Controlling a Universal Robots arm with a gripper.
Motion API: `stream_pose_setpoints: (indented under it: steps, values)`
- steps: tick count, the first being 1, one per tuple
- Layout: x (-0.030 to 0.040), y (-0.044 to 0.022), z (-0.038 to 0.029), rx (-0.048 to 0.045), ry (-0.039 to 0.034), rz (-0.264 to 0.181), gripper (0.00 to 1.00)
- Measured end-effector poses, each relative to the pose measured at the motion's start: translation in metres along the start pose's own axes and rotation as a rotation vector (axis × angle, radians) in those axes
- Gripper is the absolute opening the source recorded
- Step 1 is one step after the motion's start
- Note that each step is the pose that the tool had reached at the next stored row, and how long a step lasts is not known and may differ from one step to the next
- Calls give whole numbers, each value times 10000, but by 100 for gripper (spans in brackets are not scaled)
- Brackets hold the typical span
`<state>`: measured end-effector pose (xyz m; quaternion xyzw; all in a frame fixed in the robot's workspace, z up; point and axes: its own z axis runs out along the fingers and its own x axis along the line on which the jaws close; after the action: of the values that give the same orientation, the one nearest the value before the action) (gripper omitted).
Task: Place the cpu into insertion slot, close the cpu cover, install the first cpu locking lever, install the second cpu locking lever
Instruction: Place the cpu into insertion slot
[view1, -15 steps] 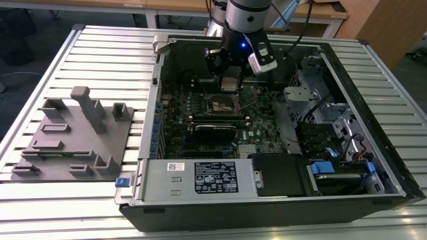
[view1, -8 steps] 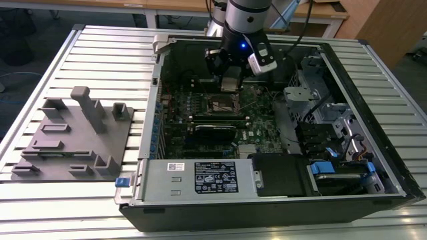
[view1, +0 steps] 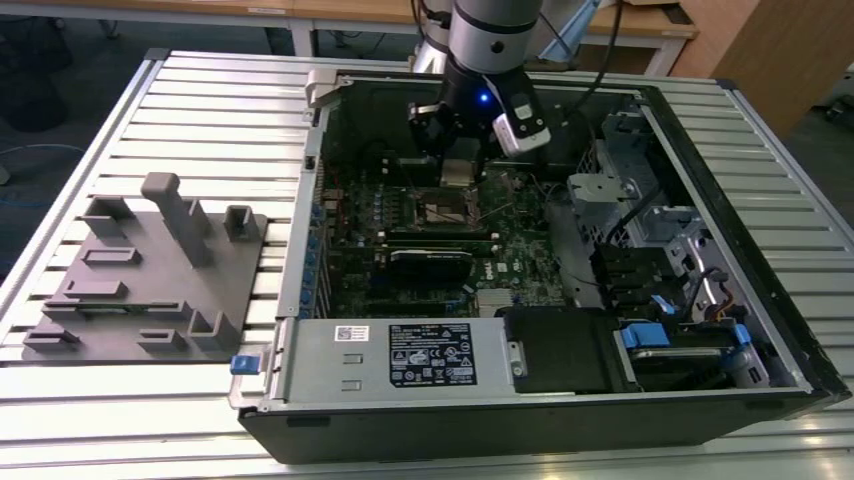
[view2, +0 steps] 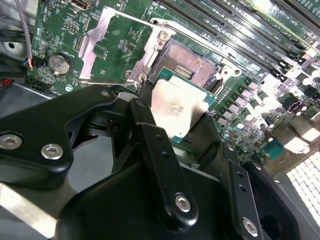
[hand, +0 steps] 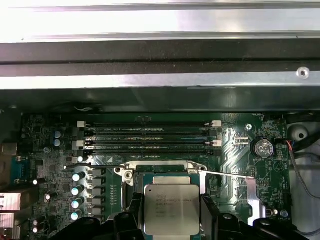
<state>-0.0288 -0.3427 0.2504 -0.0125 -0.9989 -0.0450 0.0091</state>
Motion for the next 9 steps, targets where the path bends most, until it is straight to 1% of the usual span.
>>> stream_pose_setpoints:
  steps: [3, 9]
  values:
    - [1, -2, 24, 0, 0, -1, 54]
    - [1, -3, 31, -1, 0, -1, 54]
